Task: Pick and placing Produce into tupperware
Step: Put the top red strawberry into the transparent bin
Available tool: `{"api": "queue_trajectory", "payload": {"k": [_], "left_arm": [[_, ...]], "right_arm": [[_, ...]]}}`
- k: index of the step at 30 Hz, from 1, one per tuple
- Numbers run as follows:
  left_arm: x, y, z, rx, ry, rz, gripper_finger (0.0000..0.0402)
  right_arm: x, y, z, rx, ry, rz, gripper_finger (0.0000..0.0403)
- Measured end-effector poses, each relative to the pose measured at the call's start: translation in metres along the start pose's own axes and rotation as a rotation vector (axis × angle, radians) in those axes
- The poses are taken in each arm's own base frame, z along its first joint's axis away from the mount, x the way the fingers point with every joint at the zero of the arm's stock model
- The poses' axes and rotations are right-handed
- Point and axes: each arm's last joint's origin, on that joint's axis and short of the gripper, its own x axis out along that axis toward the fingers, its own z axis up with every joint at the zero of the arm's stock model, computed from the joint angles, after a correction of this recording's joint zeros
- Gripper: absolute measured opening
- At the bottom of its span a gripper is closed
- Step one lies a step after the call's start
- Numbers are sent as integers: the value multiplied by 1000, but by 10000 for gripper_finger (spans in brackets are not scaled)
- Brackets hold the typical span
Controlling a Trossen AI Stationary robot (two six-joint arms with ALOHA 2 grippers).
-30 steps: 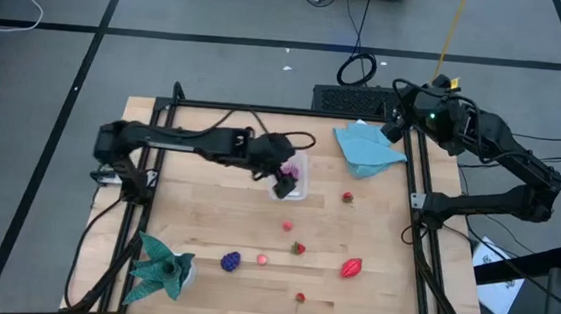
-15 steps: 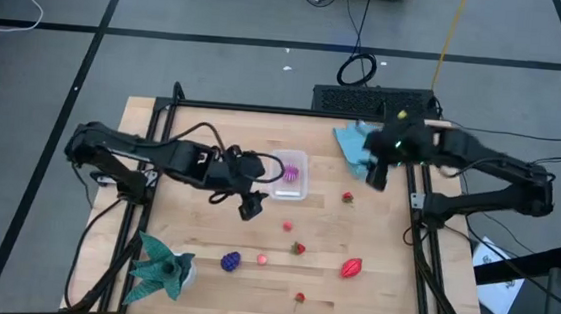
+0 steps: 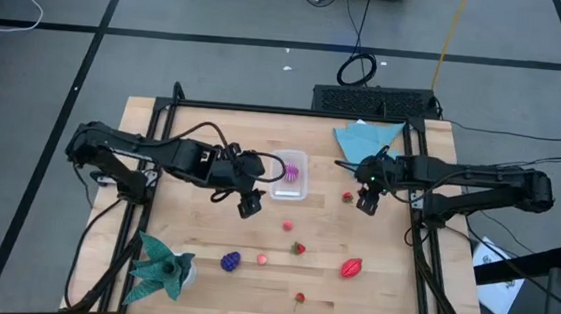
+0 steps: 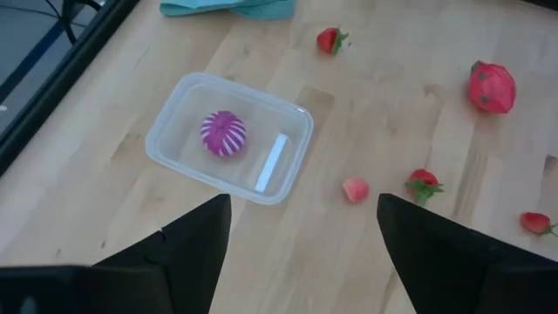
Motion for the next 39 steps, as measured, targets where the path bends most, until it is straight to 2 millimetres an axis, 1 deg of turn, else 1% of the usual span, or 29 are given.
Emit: {"api": "queue_trajectory", "payload": {"k": [6, 12, 21, 26, 31, 39], "left_arm": [[2, 5, 2, 7, -1, 13, 288], [3, 10, 4, 27, -8, 38, 286], [5, 15, 6, 46, -4, 54, 284], [5, 15, 6, 68, -3, 60, 281], [5, 15, 6, 70, -3, 60, 282], [5, 15, 6, 70, -2, 60, 285]], "right_arm": [[2, 3, 6, 36, -37, 62, 183], [11, 3, 10, 61, -16, 55, 187], [33, -4, 13, 169, 95, 4, 247], [41, -4, 16, 229, 125, 31, 267], [48, -2, 19, 249, 127, 41, 272], [61, 1, 18, 281, 207, 66, 272]]}}
